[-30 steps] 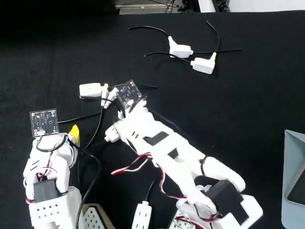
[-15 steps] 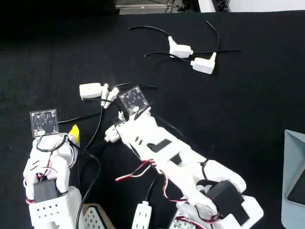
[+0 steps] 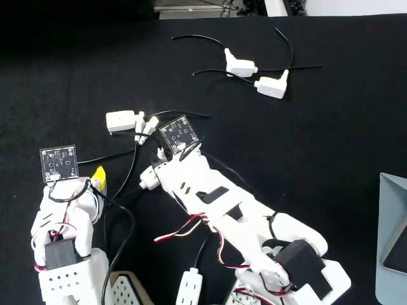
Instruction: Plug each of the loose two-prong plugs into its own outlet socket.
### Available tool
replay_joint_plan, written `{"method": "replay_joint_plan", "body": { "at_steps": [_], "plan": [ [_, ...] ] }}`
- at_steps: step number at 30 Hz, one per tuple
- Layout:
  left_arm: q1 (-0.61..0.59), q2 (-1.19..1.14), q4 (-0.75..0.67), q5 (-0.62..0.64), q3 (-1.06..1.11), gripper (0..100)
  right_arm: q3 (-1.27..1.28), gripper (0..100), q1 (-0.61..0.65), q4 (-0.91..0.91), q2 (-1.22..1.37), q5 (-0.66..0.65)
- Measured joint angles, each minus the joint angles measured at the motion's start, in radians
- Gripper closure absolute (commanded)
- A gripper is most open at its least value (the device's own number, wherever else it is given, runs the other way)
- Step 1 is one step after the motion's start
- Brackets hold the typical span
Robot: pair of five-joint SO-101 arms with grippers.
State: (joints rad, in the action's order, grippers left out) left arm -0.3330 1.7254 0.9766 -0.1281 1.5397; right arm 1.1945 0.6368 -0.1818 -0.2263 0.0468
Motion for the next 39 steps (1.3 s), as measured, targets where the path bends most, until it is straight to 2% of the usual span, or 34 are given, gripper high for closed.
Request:
{"method": "replay_joint_plan", "body": {
  "at_steps": [17,28,39],
  "plan": [
    [0.0,0.0,0.0,0.0,0.0,78,0.015,98.7,0.0,0.014,-0.003,0.0],
    [0.0,0.0,0.0,0.0,0.0,78,0.008,98.7,0.018,-0.219,0.157,-0.002],
    [0.0,0.0,0.0,0.0,0.0,78,0.074,98.7,0.026,-0.126,0.017,-0.028]
  ]
}}
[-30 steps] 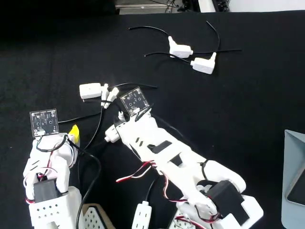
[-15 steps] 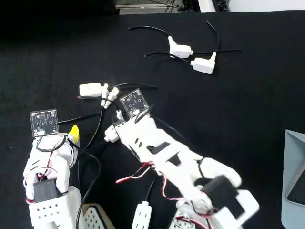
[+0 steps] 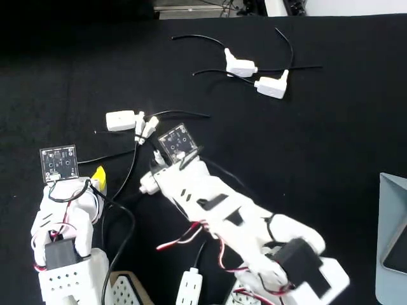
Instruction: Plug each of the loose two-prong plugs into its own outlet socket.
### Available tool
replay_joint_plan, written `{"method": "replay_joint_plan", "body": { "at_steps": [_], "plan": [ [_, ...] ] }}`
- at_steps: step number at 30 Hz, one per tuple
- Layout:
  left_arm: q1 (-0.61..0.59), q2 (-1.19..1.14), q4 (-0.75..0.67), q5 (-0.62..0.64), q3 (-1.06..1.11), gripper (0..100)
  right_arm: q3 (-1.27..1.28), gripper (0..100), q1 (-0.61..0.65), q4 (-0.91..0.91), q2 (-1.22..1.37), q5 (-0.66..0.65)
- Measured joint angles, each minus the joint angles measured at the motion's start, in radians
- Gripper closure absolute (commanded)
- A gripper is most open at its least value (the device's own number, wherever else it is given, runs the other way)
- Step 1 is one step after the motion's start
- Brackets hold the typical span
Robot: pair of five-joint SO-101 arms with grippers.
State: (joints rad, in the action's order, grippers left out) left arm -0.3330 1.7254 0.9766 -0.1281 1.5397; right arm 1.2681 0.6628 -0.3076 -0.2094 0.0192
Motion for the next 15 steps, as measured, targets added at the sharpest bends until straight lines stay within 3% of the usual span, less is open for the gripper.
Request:
{"method": "replay_joint_plan", "body": {
  "at_steps": [6,15],
  "plan": [
    [0.0,0.0,-0.028,0.02,0.0,78,0.052,98.7,0.005,0.011,-0.143,-0.002],
    [0.034,0.0,-0.284,0.169,0.002,78,0.092,98.7,0.025,0.186,-0.428,-0.002]
  ]
}}
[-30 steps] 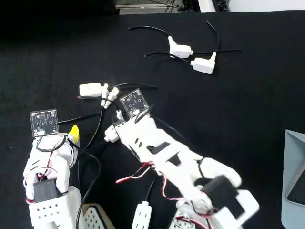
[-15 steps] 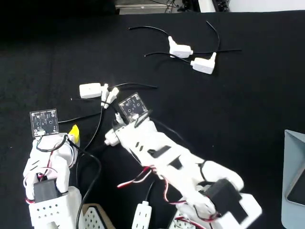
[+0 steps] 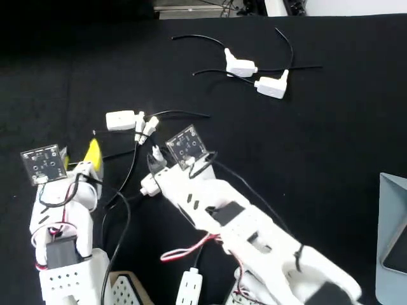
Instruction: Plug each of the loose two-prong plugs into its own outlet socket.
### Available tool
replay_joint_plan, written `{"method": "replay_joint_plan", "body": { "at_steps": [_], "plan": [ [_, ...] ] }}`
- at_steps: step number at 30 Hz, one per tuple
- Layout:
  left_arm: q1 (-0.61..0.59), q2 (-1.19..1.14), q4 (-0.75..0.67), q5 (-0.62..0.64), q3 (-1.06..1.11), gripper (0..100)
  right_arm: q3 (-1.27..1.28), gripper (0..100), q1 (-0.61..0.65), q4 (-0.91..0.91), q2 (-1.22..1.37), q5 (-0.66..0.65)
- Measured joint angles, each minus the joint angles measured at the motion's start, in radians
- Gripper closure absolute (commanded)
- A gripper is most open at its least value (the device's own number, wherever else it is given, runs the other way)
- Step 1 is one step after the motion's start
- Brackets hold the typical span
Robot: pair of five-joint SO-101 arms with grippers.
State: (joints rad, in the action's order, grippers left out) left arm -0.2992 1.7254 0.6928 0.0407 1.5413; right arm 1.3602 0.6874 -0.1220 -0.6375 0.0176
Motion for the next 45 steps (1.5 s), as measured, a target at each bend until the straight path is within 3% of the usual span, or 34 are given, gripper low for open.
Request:
{"method": "replay_joint_plan", "body": {
  "at_steps": [11,19,23,28,37,45],
  "plan": [
    [0.207,0.0,-0.052,0.025,0.005,77,0.063,98.7,0.094,0.21,-0.264,0.002],
    [0.42,0.0,0.132,0.021,-0.152,78,0.063,98.7,0.092,0.226,-0.259,0.002],
    [0.485,0.0,0.181,-0.054,-0.173,78,0.063,98.7,0.092,0.226,-0.244,0.002],
    [0.446,0.0,0.196,-0.069,-0.181,78,0.063,98.7,0.092,0.264,-0.242,0.002],
    [0.12,0.002,0.196,0.049,-0.149,78,-0.041,98.7,0.023,0.454,-0.209,0.034],
    [0.063,0.002,0.196,0.077,-0.132,78,-0.232,98.7,0.023,0.477,0.069,0.057]
  ]
}}
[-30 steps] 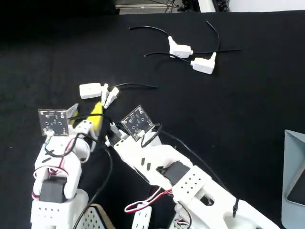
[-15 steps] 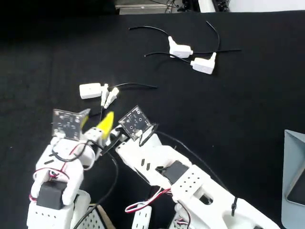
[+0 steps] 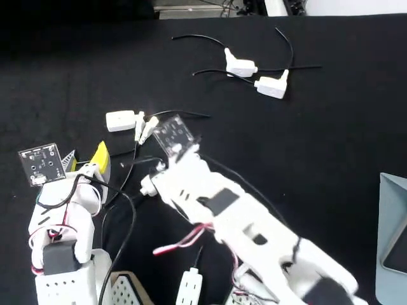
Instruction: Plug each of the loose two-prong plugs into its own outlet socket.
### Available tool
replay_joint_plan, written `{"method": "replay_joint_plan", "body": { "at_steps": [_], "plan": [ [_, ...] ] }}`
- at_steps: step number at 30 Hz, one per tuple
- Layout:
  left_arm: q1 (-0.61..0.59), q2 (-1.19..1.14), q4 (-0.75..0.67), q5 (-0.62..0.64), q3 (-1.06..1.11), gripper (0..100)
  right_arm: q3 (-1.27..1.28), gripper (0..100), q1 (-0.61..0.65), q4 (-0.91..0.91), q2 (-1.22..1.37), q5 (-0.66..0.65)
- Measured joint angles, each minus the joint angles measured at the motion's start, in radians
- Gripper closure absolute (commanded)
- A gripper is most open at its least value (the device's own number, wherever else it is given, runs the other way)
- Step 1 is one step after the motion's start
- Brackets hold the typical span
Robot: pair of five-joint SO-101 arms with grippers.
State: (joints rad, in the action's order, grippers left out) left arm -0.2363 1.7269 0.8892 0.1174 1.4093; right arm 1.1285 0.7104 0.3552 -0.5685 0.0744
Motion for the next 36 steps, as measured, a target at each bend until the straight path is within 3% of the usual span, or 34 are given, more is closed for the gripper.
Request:
{"method": "replay_joint_plan", "body": {
  "at_steps": [15,36],
  "plan": [
    [0.0,0.0,0.0,0.0,0.02,78,-0.083,98.7,-0.058,-0.044,0.221,0.081],
    [0.0,0.0,0.0,0.0,0.02,78,-0.048,98.7,-0.061,-0.158,0.244,0.072]
  ]
}}
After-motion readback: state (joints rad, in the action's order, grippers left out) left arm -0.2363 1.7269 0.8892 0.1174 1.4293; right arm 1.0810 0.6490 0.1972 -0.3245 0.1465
